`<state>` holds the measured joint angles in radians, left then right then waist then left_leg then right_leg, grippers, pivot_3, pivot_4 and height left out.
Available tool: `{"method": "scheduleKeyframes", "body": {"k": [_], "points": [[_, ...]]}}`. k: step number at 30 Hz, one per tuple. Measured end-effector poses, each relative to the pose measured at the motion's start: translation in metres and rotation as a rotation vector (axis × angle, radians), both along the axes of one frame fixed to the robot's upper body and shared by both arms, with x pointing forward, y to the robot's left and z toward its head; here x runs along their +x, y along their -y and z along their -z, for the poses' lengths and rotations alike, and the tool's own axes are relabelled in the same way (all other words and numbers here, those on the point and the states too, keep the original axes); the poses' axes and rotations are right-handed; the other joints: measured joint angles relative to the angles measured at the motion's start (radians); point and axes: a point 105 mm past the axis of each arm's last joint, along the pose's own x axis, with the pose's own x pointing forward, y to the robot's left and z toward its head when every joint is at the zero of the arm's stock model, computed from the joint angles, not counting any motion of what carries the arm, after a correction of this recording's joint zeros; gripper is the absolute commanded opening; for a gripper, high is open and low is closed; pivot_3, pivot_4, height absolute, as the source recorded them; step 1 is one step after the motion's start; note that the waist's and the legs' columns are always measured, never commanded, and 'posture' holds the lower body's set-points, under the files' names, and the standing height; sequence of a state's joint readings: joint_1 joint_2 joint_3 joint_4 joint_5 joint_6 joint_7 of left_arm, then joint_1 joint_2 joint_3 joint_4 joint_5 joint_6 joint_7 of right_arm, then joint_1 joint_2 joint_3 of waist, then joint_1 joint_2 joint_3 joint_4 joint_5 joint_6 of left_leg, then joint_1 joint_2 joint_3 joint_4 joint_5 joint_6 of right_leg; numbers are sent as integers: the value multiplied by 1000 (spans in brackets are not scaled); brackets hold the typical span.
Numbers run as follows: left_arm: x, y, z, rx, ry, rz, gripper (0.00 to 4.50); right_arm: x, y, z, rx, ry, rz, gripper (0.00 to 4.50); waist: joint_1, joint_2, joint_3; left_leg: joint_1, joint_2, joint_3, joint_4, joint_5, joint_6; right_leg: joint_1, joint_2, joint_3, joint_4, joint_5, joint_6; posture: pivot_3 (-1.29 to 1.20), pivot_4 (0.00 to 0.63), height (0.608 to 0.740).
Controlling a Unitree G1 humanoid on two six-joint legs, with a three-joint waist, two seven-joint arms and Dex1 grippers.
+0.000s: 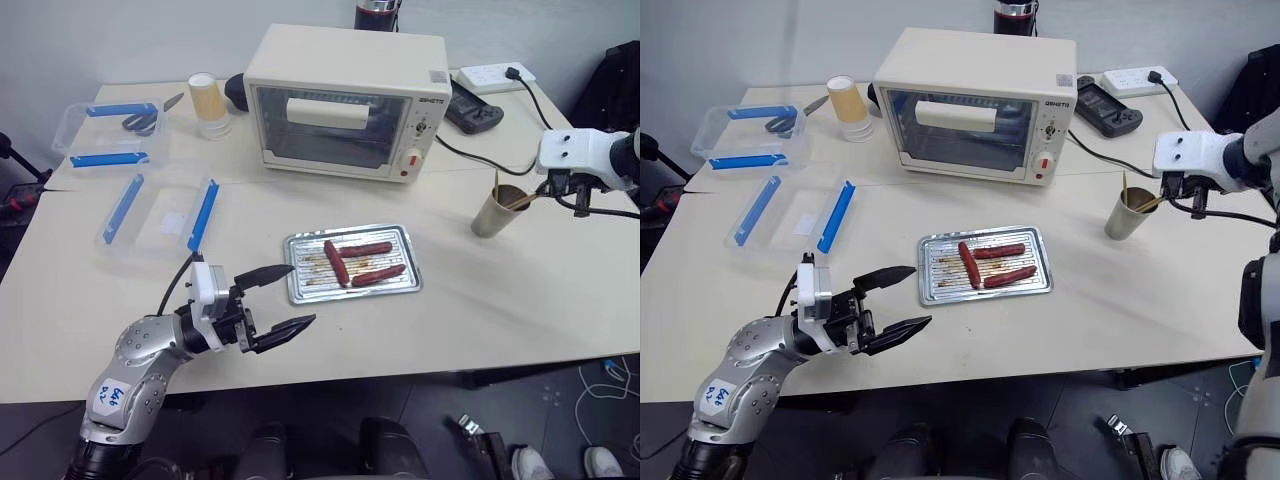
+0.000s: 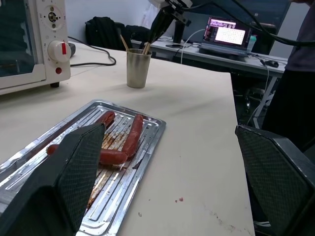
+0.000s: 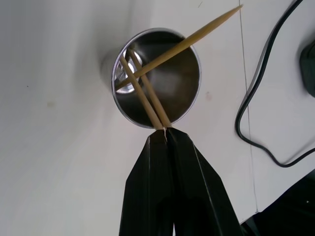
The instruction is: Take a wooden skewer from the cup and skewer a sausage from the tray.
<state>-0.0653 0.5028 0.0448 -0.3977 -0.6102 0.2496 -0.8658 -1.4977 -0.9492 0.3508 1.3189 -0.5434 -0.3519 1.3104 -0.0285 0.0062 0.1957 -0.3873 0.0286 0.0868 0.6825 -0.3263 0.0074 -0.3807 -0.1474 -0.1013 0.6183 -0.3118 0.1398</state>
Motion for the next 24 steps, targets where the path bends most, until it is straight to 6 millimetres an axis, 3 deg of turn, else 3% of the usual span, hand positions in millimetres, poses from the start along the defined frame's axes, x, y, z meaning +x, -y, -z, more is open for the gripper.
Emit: {"method": "scheduleKeyframes", "body": {"k": [3, 5, 10, 14, 16, 20, 24], "points": [[0, 2, 0, -4, 0, 6, 4500, -2, -2, -2, 30, -30, 8, 45, 0, 0, 0, 0, 0, 0, 0, 0, 0, 0, 0, 0, 0, 0, 0, 0, 150, 740], [0, 3, 1, -9, 0, 7, 4500, -4, -3, -1, 84, -54, 31, 412, 0, 0, 0, 0, 0, 0, 0, 0, 0, 0, 0, 0, 0, 0, 0, 0, 150, 740], [0, 4, 1, -12, 4, 3, 4500, -3, -7, -7, 264, -15, 52, 2001, 0, 0, 0, 0, 0, 0, 0, 0, 0, 0, 0, 0, 0, 0, 0, 0, 150, 740], [0, 4, 2, -22, -1, -11, 4500, 11, -9, -13, 638, 167, 129, 3335, 1, 0, 0, 0, 0, 0, 0, 0, 0, 0, 0, 0, 1, 0, 0, 0, 150, 740], [0, 5, 3, -24, -4, -10, 4500, 14, -7, -6, 737, 187, 174, 4015, 2, 0, 0, 0, 0, 0, 0, 0, 0, 0, 0, 0, 1, 0, 0, 0, 150, 740], [1, 6, 1, -22, 4, -3, 4500, 16, -13, 15, 809, 115, 195, 4015, 1, 0, 0, 0, 0, 1, 0, 0, 0, 0, 0, 0, 1, 0, 0, 0, 150, 740], [3, 5, -1, -7, 13, 10, 4500, 21, -23, 16, 841, 110, 184, 4015, 0, 0, 0, 0, 0, 1, 0, 0, 0, -2, 0, 0, 2, 0, 0, 0, 150, 740]]}}
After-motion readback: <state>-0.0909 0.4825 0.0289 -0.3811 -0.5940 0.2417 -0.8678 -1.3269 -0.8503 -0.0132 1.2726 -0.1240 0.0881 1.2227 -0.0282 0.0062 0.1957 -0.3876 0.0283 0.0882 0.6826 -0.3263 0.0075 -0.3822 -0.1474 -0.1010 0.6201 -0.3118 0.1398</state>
